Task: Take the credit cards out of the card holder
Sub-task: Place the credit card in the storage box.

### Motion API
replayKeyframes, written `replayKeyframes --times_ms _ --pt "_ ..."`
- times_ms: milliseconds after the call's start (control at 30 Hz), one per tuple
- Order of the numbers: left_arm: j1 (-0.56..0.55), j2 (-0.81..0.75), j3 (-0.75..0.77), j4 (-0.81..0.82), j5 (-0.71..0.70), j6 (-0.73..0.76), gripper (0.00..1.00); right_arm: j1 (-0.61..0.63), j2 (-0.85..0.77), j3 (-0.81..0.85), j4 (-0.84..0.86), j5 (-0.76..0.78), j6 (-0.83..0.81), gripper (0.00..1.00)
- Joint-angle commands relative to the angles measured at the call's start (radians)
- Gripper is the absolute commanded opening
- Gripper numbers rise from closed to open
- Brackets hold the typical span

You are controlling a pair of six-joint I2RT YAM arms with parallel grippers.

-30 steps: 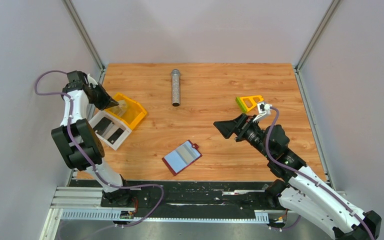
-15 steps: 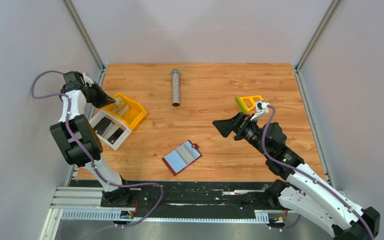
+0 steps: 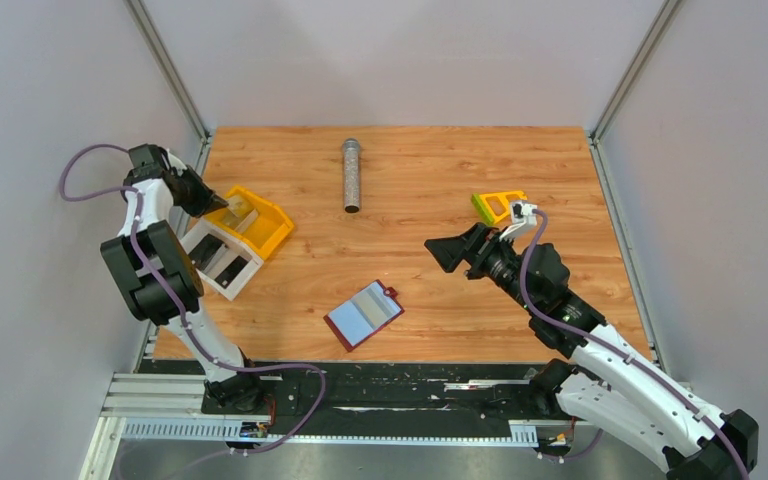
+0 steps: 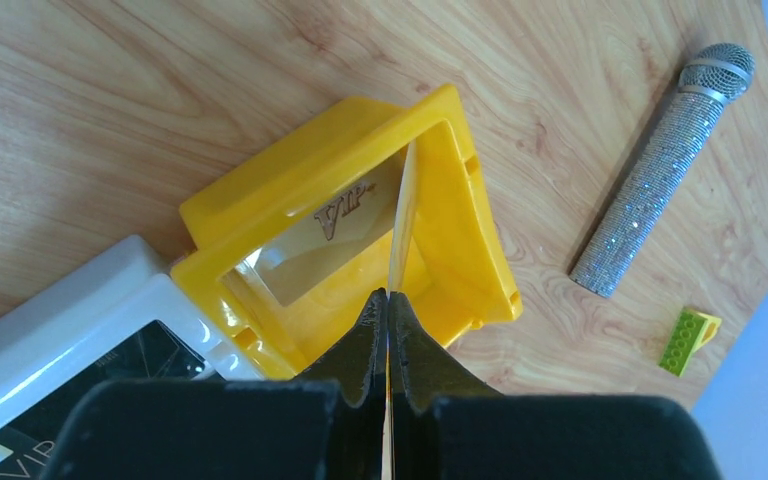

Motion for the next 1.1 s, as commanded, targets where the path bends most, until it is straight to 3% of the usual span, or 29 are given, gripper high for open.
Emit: replayKeyframes --times_ms 0,1067 --pt "0.017 0.035 0.04 0.015 -0.025 0.001 0.01 -0.002 0.004 0.041 0.025 0.035 -0.017 1.0" --pt "0.018 0.083 0.139 -0.056 -0.088 0.011 0.29 -0.002 0.041 0.041 0.044 0.04 -0.005 1.0"
